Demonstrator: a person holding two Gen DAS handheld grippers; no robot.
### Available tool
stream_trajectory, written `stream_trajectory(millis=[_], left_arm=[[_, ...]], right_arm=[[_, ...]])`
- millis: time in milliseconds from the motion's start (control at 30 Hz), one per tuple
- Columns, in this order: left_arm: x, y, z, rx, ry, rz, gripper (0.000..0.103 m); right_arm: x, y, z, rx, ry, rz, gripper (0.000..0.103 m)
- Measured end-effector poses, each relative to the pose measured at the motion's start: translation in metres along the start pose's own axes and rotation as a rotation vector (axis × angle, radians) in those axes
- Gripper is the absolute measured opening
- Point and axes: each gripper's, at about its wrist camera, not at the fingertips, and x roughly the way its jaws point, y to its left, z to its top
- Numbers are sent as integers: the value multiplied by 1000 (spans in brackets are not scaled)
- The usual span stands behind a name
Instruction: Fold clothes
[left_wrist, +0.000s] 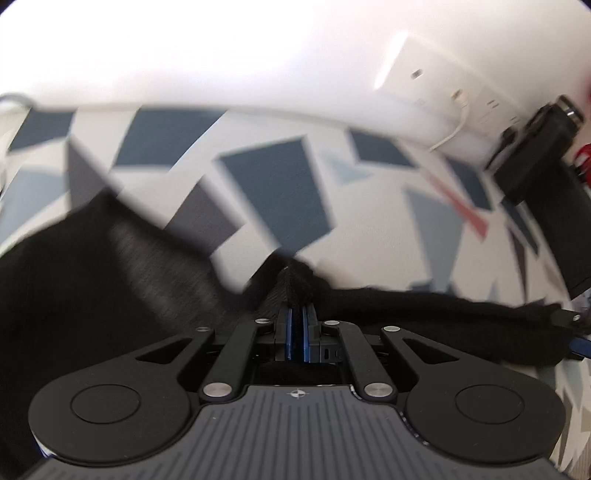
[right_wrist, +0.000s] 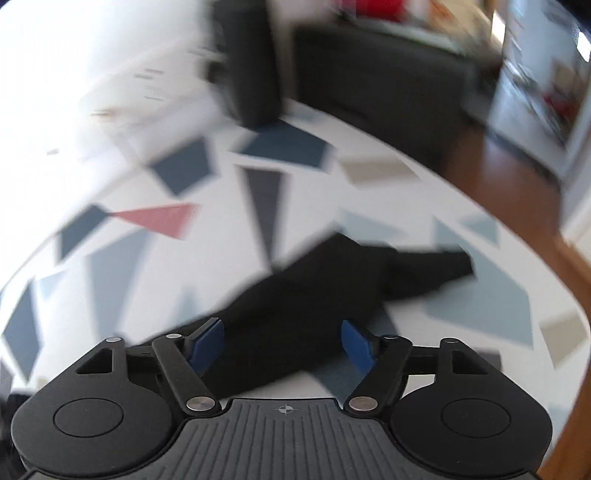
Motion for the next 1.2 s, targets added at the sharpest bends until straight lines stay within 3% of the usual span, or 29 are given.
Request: stream_trajectory(millis=[100,167,333,400,500,700,900,1067,1100,1167,1200], left_arm=[[4,-12,19,23,-37,-53,7],[-1,-14,31,31,-53,-58,15],[-47,16,40,63,-192,-49,59],[-64,39,34,52,-229,-5,68],[-75,75,19,-12,-213,76,68],[-75,137,-11,-95,-166,228,68],[-71,176,-14,-74,-164,280,68],[-63,176,-8,18,-91,247,68],[-65,172,-7,31,-100,231,72],[-65,164,-5,54,-111,223,94],[-66,160,-5,66,-117,220,102]], right_arm=[[1,29,2,-132,-13,120,68],[8,46,2,-200,-5,195,68],[31,96,-2,-372,-14,289,68],[35,111,-7,-423,-12,317,68],[39,133,-18,-466,3,345,68],[39,155,-30,-374,102,394,69],[58,170,-16,-368,161,406,69],[56,179,-16,-460,156,343,69],[52,179,-17,-483,151,343,69],[40,174,-18,-494,111,381,76],[33,169,-19,-487,73,416,91]])
